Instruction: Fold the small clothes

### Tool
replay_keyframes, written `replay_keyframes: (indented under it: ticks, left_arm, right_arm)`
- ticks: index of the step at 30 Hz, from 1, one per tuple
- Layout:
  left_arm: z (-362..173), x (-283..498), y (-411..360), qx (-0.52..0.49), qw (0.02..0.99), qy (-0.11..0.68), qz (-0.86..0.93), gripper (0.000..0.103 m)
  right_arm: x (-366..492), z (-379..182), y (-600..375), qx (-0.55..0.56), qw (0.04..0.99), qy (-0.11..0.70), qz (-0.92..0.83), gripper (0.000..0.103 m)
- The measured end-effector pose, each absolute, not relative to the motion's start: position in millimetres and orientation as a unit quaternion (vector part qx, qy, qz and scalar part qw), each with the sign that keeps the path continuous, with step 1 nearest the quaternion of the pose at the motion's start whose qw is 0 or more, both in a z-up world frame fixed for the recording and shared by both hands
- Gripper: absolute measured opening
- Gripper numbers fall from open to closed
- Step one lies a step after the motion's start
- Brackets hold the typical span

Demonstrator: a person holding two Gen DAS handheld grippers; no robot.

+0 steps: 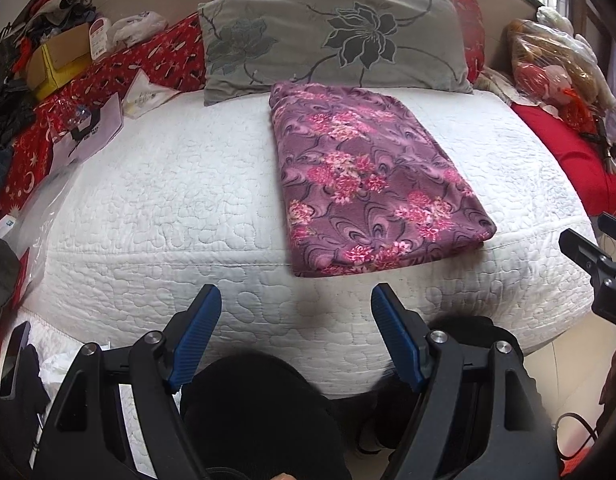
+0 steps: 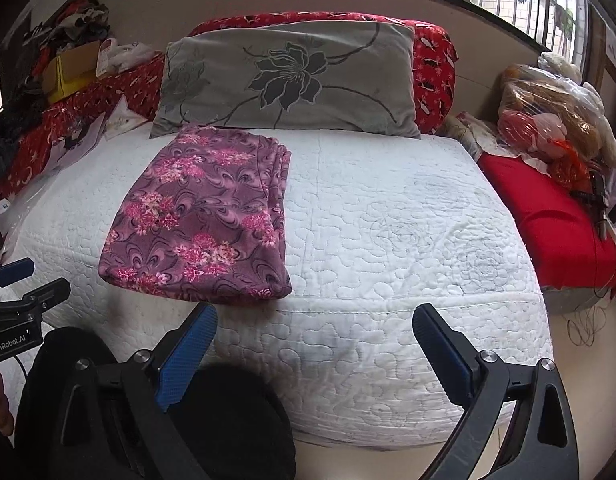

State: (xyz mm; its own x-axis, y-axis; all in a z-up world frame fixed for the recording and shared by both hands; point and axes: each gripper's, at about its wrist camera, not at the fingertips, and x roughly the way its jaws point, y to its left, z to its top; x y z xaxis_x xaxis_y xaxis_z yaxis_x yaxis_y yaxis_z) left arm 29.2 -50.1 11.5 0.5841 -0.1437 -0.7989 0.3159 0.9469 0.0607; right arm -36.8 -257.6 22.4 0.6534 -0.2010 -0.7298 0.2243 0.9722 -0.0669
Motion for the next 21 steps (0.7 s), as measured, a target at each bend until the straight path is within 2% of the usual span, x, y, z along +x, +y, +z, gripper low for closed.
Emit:
replay_keyframes:
  ticks: [21]
  left_arm:
    - [27.7, 15.1, -58.4, 0.087, 0.888, 0.422, -0.161, 0.078]
  right_arm:
    - [-49.5, 38.8, -255.5, 0.013, 0.916, 0.382, -0.118, 0.099]
